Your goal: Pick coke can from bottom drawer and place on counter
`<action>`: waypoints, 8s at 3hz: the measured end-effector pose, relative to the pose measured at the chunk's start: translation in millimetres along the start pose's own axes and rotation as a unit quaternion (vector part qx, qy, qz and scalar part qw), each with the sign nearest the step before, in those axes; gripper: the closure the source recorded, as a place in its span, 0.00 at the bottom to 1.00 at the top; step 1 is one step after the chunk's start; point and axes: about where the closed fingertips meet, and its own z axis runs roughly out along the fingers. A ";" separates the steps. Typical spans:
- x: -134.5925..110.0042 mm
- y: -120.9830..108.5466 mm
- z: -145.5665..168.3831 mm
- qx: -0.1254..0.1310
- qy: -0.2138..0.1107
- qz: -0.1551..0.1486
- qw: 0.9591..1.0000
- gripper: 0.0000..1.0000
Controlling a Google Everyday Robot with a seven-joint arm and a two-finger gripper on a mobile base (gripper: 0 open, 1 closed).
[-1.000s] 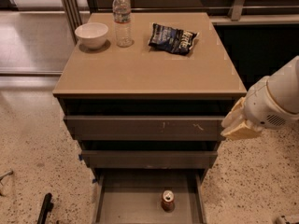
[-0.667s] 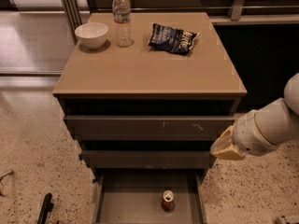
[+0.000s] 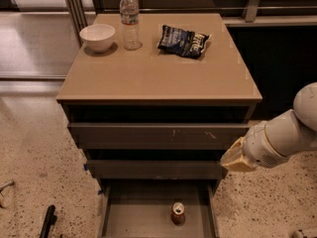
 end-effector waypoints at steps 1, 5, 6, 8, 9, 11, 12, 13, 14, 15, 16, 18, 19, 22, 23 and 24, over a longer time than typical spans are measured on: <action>30.8 7.4 57.6 -0.015 -0.015 -0.014 1.000 1.00; 114.3 14.4 244.9 -0.078 -0.087 -0.014 0.993 1.00; 137.0 13.3 269.1 -0.073 -0.073 -0.023 0.994 1.00; 209.7 -22.4 365.0 -0.045 -0.103 -0.046 0.993 1.00; 230.8 -31.0 413.7 -0.054 -0.138 -0.036 0.988 1.00; 237.9 -33.7 415.3 -0.040 -0.137 -0.041 0.989 1.00; 232.9 -31.3 420.0 -0.036 -0.143 -0.054 0.988 0.83; 225.2 -29.3 433.6 -0.035 -0.154 -0.067 0.985 0.59; 218.6 -28.9 452.6 -0.042 -0.163 -0.075 0.983 0.36; 213.6 -28.9 471.2 -0.052 -0.170 -0.082 0.981 0.22; 208.5 -30.3 486.2 -0.058 -0.176 -0.089 0.979 0.18; 197.5 -36.8 507.7 -0.056 -0.199 -0.097 0.974 0.20; 188.9 -38.8 518.4 -0.060 -0.214 -0.097 0.970 0.22; 169.0 -29.4 541.8 -0.087 -0.241 -0.098 0.962 0.65; 169.0 -29.4 541.8 -0.087 -0.241 -0.098 0.962 0.89; 167.4 -27.8 541.2 -0.089 -0.241 -0.099 0.961 1.00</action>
Offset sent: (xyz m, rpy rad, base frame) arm 0.0106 0.0168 -0.2728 0.2678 -0.0201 0.0736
